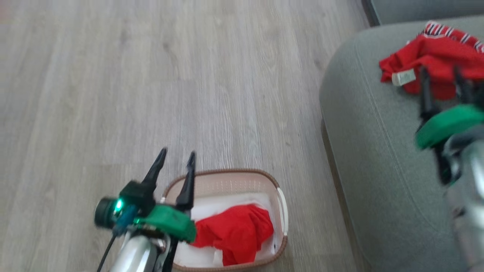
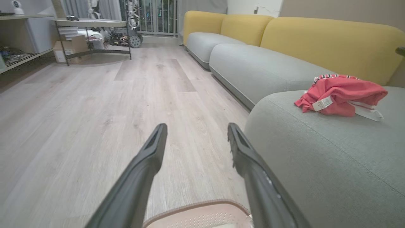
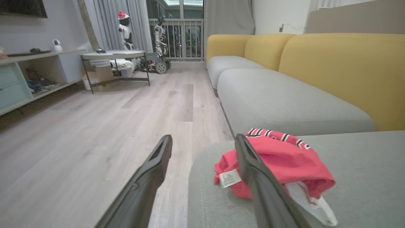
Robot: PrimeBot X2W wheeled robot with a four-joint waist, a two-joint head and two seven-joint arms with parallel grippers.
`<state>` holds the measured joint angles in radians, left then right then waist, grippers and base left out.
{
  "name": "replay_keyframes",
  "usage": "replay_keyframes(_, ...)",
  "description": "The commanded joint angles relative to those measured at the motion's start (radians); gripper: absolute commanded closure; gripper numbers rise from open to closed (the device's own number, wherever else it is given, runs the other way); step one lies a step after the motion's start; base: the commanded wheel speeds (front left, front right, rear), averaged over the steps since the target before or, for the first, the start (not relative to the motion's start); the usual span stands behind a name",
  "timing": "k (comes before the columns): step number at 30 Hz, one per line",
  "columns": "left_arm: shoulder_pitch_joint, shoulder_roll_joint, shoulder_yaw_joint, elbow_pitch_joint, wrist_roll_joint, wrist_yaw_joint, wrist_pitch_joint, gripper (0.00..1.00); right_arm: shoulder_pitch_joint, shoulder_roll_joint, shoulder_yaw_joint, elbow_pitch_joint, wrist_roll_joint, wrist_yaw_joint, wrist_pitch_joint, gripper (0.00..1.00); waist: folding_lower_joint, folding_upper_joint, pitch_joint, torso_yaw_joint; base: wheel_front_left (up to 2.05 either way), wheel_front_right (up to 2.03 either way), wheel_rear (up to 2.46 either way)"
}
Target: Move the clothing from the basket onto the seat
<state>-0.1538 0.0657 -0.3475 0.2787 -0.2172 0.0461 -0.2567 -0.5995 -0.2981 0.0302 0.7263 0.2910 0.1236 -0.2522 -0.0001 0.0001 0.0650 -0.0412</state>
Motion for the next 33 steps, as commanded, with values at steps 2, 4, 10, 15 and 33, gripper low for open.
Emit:
replay_keyframes(2,0.006,0.016,0.056,-0.038,0.0,0.016,-0.005,0.0,0.061,0.047,-0.01,-0.088,-0.038,0.007,-0.009,0.0,0.0001,-0.0001,-0.044,0.019,0.0,0.0,0.0)
replay_keyframes(4,0.038,0.016,0.078,-0.041,0.0,0.025,-0.005,0.0,0.12,0.097,-0.026,-0.14,-0.067,0.007,-0.009,0.0,0.0001,-0.0001,-0.059,0.023,0.0,0.0,0.0)
replay_keyframes(10,0.115,0.017,0.138,-0.068,0.002,0.039,-0.005,0.0,0.269,0.207,-0.059,-0.255,-0.15,0.007,-0.009,0.0,0.0001,-0.0001,-0.081,0.032,0.0,0.0,0.0)
replay_keyframes(15,0.181,0.014,0.193,-0.105,0.003,0.051,-0.005,0.0,0.361,0.242,-0.043,-0.333,-0.191,0.007,-0.009,0.0,0.0001,-0.0001,-0.088,0.028,0.0,0.0,0.0)
replay_keyframes(33,0.256,-0.005,0.245,-0.121,0.019,0.029,-0.005,0.0,0.507,0.248,-0.004,-0.452,-0.15,0.007,-0.009,0.0,0.0001,-0.0001,-0.096,0.034,0.0,0.0,0.0)
